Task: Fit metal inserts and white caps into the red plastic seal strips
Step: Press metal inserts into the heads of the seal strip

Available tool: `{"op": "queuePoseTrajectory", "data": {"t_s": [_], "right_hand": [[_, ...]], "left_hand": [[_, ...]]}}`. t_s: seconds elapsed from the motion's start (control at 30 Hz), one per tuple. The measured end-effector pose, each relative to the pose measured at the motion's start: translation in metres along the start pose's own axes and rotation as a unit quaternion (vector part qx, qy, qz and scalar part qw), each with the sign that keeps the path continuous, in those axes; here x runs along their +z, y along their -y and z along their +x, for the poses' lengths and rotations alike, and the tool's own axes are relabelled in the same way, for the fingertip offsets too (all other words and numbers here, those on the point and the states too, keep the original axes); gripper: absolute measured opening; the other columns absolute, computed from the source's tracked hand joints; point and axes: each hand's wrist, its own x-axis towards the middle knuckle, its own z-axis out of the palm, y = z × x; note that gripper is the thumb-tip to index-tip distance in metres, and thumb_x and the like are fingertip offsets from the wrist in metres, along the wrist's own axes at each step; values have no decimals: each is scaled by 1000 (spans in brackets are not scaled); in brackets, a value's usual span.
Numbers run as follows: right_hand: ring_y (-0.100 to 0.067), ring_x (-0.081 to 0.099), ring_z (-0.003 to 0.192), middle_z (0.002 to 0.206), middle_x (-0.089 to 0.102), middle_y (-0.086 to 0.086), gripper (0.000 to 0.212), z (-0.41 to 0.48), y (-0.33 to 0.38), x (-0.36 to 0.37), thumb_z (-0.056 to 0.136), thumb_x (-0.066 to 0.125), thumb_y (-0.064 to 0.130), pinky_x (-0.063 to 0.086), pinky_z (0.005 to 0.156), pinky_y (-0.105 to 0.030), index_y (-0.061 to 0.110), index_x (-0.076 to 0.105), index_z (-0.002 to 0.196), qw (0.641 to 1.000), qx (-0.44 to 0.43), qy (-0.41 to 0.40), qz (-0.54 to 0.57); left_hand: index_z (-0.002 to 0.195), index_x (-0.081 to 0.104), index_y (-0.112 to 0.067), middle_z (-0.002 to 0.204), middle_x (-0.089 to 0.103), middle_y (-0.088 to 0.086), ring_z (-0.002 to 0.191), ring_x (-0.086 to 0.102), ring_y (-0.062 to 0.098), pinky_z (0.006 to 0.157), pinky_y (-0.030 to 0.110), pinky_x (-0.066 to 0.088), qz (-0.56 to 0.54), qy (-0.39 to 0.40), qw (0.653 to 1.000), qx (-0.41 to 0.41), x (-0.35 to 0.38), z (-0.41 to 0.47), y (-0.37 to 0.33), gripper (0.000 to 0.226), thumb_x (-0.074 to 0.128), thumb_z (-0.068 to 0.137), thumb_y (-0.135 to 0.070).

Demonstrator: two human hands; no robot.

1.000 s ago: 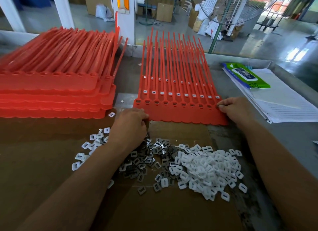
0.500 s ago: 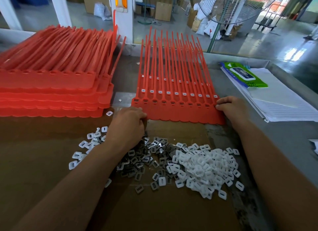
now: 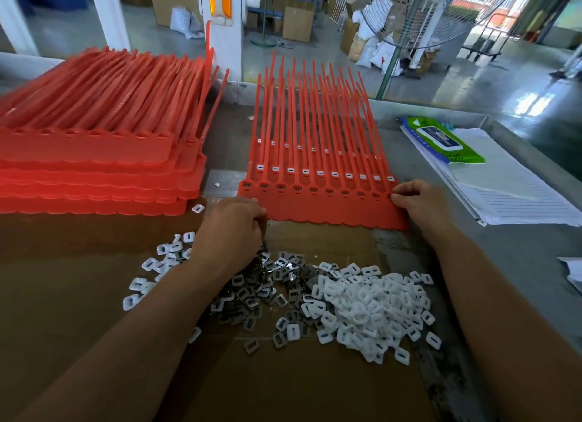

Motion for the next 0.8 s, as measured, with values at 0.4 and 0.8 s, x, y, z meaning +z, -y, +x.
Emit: {"op": "queuePoseTrajectory", "data": {"t_s": [0.4, 0.8], "right_hand": [[0, 55, 59, 73, 61, 1, 12, -43, 34, -22, 85, 57, 0, 44, 54, -10, 7, 64, 91, 985, -8, 58, 164], [14, 57, 68, 74, 62, 20, 16, -107, 60, -14, 80, 69, 15, 42, 62, -1, 30, 66, 84, 905, -201, 319, -199]], "left_hand": [[109, 64, -5, 122, 59, 10, 117, 50, 17, 100, 23, 29, -5, 4, 1000, -8, -1, -1, -1, 34, 46, 81, 2], [110, 63, -5, 124, 58, 10, 118, 49, 18, 101, 26, 29, 5, 11, 1000, -4, -1, -1, -1, 34, 46, 82, 1]]}}
